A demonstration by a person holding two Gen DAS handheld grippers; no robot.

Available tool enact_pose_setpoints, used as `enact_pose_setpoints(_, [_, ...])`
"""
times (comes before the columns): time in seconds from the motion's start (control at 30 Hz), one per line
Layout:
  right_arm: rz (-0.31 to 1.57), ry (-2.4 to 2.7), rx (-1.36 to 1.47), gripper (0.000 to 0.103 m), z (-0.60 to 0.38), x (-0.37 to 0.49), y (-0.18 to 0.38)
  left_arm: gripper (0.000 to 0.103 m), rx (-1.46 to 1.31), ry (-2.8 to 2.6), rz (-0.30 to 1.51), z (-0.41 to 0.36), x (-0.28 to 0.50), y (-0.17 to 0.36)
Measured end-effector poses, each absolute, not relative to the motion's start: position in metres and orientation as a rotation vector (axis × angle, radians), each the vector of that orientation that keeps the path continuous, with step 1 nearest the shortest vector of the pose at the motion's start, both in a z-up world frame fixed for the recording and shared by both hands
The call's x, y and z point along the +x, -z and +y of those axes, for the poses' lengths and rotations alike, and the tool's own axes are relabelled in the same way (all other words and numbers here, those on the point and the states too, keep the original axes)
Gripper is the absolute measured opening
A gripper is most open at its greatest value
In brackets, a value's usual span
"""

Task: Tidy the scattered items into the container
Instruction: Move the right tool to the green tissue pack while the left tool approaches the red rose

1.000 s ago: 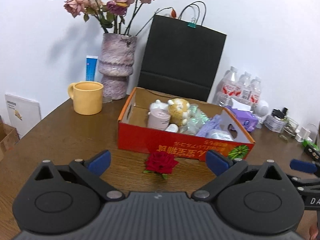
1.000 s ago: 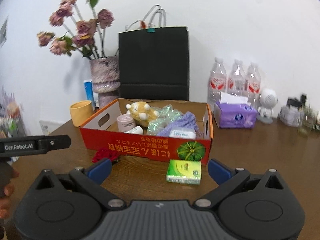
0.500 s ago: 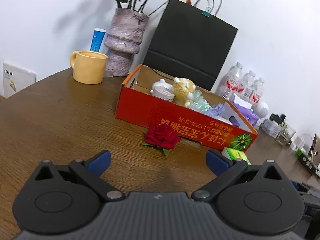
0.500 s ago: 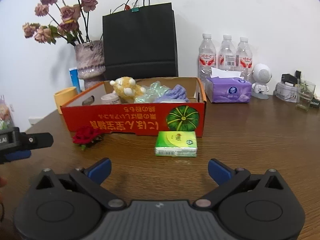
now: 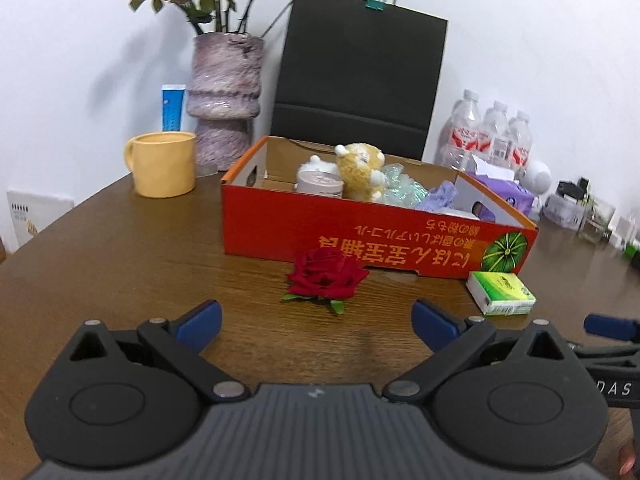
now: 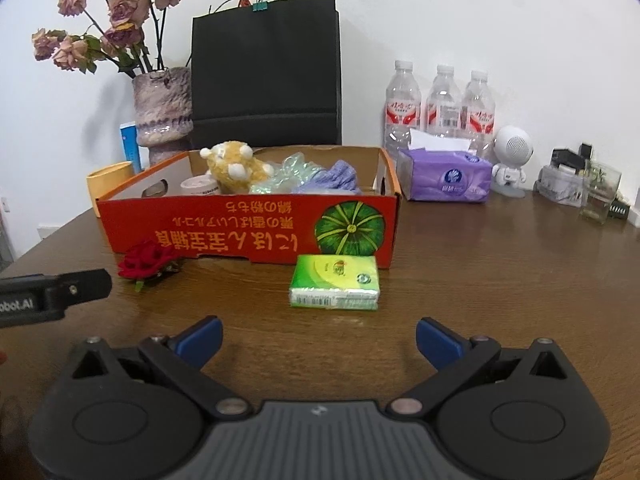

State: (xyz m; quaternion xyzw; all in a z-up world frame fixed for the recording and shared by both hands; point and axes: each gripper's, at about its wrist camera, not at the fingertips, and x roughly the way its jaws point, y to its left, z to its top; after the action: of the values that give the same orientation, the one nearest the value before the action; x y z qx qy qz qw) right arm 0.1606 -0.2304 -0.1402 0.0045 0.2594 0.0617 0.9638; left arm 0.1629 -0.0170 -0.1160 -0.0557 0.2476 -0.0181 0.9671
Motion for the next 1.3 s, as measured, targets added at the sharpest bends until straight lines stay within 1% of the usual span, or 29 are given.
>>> enact_pose_setpoints(0.27, [0.526,-0.098,0.022,0.103,-0.229,0.177,0.140,0.103,-0.054,0.003,0.494,-0.030,0.186,0.117])
enact_pose_setpoints(0.73, [0.629,-0.048,0.062,0.103,-0.222,0.238,0.149,0.103,-0.105,-0.032,0.531,-0.020,0.225,0.121])
enact_pose_setpoints(1.3, [0.691,-0.045,0.049,0.103,-0.215,0.258,0.153,0.103,-0.066,-0.036,0.603,-0.026,0.241,0.126])
